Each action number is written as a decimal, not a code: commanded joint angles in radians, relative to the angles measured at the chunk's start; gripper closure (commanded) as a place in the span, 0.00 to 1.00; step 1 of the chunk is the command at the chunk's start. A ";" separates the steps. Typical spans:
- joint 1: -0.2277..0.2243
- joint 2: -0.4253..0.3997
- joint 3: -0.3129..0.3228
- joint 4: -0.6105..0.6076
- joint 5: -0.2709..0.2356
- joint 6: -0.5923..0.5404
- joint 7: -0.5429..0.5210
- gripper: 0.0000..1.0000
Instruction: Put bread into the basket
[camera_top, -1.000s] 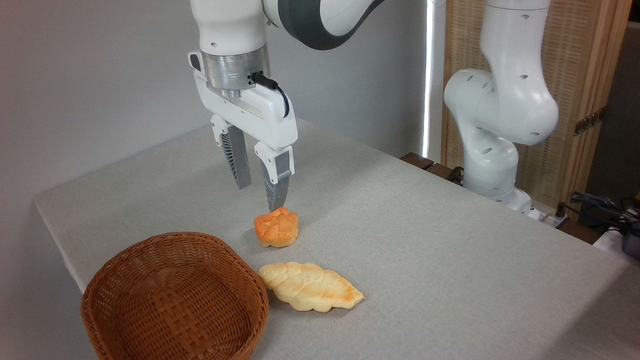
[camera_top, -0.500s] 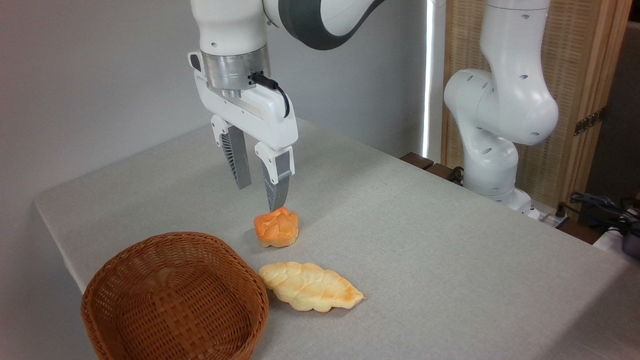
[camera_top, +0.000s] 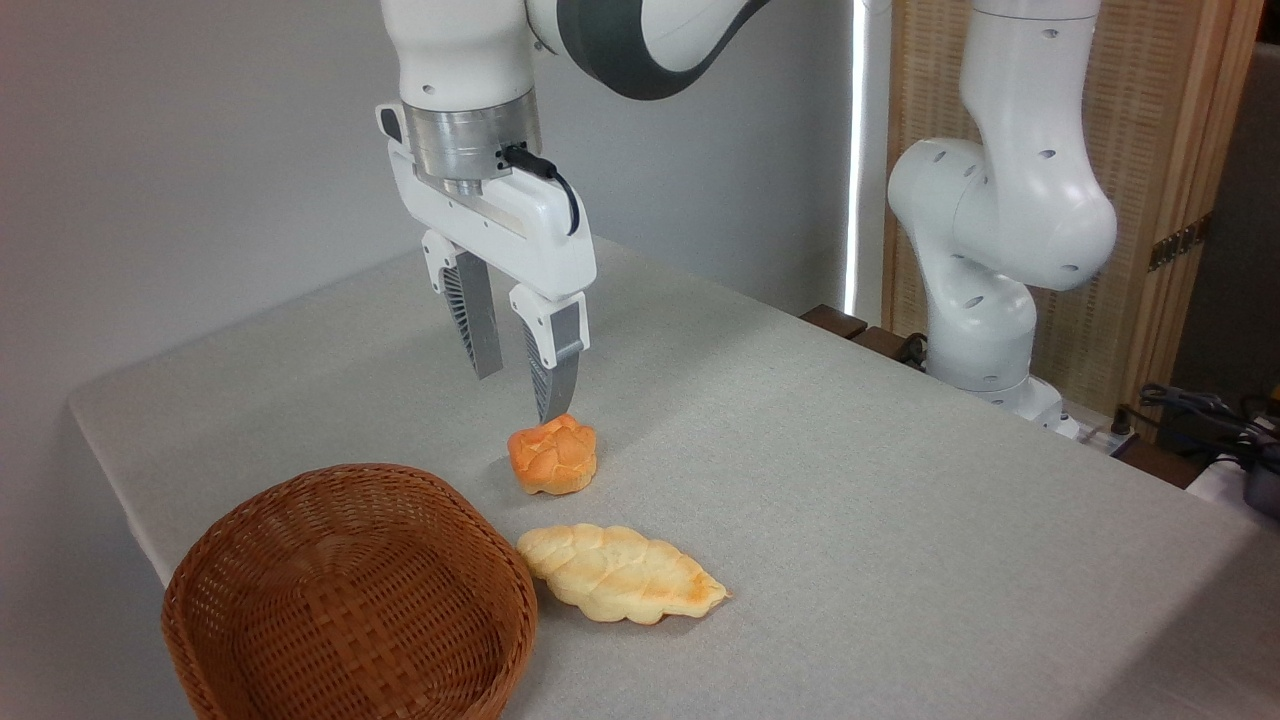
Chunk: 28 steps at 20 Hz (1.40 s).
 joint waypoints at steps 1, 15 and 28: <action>-0.002 -0.003 0.011 0.016 -0.015 -0.028 0.006 0.00; 0.000 -0.003 0.011 0.034 -0.015 -0.029 0.006 0.00; -0.048 -0.003 -0.003 -0.009 -0.015 -0.008 0.007 0.00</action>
